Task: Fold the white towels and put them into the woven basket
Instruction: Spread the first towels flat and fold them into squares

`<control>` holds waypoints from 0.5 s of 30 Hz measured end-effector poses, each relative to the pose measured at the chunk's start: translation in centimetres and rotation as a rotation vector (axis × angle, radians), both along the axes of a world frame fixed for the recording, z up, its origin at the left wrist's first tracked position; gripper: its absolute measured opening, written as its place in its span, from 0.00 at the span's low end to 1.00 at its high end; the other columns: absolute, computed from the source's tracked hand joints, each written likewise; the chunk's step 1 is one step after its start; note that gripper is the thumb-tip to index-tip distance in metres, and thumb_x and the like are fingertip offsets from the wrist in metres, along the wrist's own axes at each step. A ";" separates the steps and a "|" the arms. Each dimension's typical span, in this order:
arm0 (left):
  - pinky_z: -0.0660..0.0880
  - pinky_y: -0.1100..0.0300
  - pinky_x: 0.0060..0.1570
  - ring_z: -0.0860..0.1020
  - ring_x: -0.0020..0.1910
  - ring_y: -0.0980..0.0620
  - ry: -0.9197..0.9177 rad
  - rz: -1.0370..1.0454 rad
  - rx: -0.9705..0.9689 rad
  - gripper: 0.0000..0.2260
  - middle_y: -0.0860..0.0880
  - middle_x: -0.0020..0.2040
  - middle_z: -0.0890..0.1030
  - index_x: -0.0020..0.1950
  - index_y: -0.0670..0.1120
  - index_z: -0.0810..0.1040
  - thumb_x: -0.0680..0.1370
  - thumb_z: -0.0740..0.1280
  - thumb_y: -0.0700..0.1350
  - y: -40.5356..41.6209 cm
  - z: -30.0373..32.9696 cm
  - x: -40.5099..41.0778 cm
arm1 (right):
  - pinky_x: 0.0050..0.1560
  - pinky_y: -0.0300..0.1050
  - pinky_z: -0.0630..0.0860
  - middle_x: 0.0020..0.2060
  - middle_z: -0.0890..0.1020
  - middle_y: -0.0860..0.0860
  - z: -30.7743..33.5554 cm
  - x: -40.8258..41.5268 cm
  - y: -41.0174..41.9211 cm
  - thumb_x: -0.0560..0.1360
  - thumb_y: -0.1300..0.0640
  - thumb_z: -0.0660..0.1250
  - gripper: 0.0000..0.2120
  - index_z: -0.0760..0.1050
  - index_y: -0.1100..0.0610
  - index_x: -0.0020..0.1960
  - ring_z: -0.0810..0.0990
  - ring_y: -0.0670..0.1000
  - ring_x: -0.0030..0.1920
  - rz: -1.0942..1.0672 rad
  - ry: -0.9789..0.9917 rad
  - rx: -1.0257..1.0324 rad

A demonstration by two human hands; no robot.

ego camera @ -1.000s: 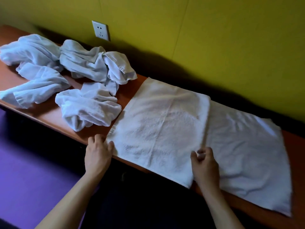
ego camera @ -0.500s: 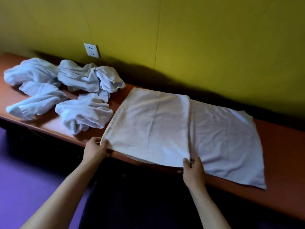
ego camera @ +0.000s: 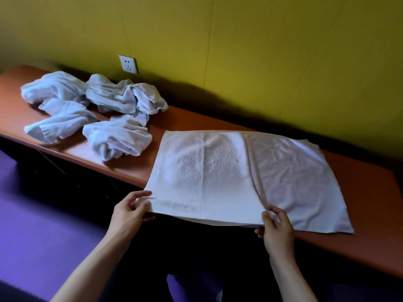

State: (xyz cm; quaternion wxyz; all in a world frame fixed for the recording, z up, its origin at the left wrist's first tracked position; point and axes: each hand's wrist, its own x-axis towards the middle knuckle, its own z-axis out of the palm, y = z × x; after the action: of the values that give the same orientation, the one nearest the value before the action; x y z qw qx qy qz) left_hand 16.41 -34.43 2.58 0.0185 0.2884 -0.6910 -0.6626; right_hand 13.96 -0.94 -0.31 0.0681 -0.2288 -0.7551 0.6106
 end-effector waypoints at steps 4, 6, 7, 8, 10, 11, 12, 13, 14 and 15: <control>0.75 0.65 0.29 0.77 0.29 0.52 -0.012 -0.158 -0.201 0.23 0.47 0.36 0.83 0.59 0.54 0.82 0.71 0.72 0.31 -0.2 0.5 0.3 | 0.30 0.36 0.78 0.37 0.82 0.59 0.4 -1.7 0.4 0.79 0.63 0.68 0.04 0.79 0.59 0.46 0.81 0.51 0.33 -0.043 0.032 -0.155; 0.77 0.63 0.32 0.80 0.31 0.51 0.024 -0.173 -0.268 0.22 0.45 0.40 0.85 0.58 0.55 0.82 0.71 0.72 0.32 -0.6 0.4 -0.2 | 0.34 0.39 0.79 0.40 0.85 0.59 0.5 -3.0 0.7 0.79 0.63 0.68 0.03 0.80 0.57 0.48 0.83 0.55 0.38 -0.004 0.032 -0.248; 0.79 0.62 0.35 0.82 0.33 0.50 0.055 -0.147 -0.277 0.19 0.45 0.41 0.85 0.56 0.54 0.83 0.73 0.71 0.32 -0.7 0.3 -0.7 | 0.35 0.39 0.79 0.42 0.87 0.56 0.6 -3.8 0.7 0.78 0.65 0.67 0.06 0.79 0.56 0.52 0.84 0.53 0.38 0.036 0.038 -0.278; 0.80 0.61 0.37 0.83 0.36 0.49 0.084 -0.111 -0.278 0.14 0.46 0.40 0.86 0.54 0.52 0.83 0.76 0.70 0.33 -0.9 0.0 -1.3 | 0.36 0.37 0.78 0.44 0.87 0.53 0.5 -4.6 0.7 0.78 0.67 0.66 0.09 0.78 0.56 0.54 0.85 0.50 0.38 0.079 0.056 -0.264; 0.78 0.61 0.35 0.81 0.33 0.50 0.113 -0.050 -0.293 0.06 0.46 0.35 0.84 0.47 0.48 0.83 0.80 0.69 0.39 -1.5 -0.2 -2.9 | 0.35 0.36 0.78 0.43 0.87 0.52 0.6 -6.3 0.6 0.77 0.69 0.67 0.11 0.78 0.57 0.56 0.85 0.48 0.36 0.108 0.104 -0.117; 0.75 0.62 0.33 0.79 0.30 0.52 0.117 -0.036 -0.330 0.05 0.47 0.32 0.82 0.45 0.47 0.82 0.80 0.69 0.43 -1.8 -0.3 -3.9 | 0.34 0.35 0.78 0.41 0.87 0.53 0.7 -7.3 0.6 0.78 0.67 0.68 0.08 0.78 0.57 0.54 0.84 0.47 0.34 0.098 0.126 -0.043; 0.73 0.62 0.33 0.77 0.28 0.53 0.116 -0.033 -0.377 0.07 0.47 0.30 0.81 0.43 0.47 0.82 0.80 0.70 0.47 -2.2 -0.4 -4.9 | 0.33 0.33 0.77 0.38 0.86 0.54 0.9 -8.3 0.5 0.78 0.64 0.69 0.05 0.79 0.58 0.53 0.83 0.46 0.31 0.085 0.148 0.015; 0.72 0.62 0.34 0.76 0.26 0.54 0.111 -0.036 -0.422 0.09 0.47 0.29 0.81 0.43 0.47 0.82 0.80 0.70 0.50 -2.4 -0.2 -6.0 | 0.32 0.32 0.75 0.36 0.85 0.54 1.1 -9.4 0.3 0.78 0.61 0.69 0.02 0.80 0.59 0.51 0.82 0.44 0.30 0.077 0.170 0.075; 0.72 0.61 0.34 0.76 0.25 0.54 0.110 -0.032 -0.450 0.10 0.47 0.28 0.81 0.42 0.47 0.82 0.79 0.70 0.51 -2.6 -0.1 -7.2 | 0.33 0.30 0.73 0.35 0.84 0.53 1.2 -10.8 0.3 0.79 0.58 0.70 0.04 0.81 0.58 0.50 0.80 0.44 0.31 0.070 0.194 0.150; 0.74 0.60 0.33 0.77 0.25 0.54 0.122 -0.027 -0.450 0.10 0.47 0.28 0.81 0.42 0.47 0.82 0.80 0.69 0.52 -2.7 0.0 -8.5 | 0.36 0.31 0.72 0.35 0.83 0.52 1.1 -12.2 0.3 0.78 0.54 0.70 0.07 0.82 0.58 0.50 0.80 0.45 0.35 0.073 0.204 0.235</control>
State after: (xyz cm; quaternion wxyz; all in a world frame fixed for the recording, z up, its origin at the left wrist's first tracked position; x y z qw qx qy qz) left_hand 7.93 -37.09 2.60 0.1151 0.2274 -0.8226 -0.5083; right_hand 1.75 -0.67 0.83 0.1487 -0.1285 -0.8182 0.5403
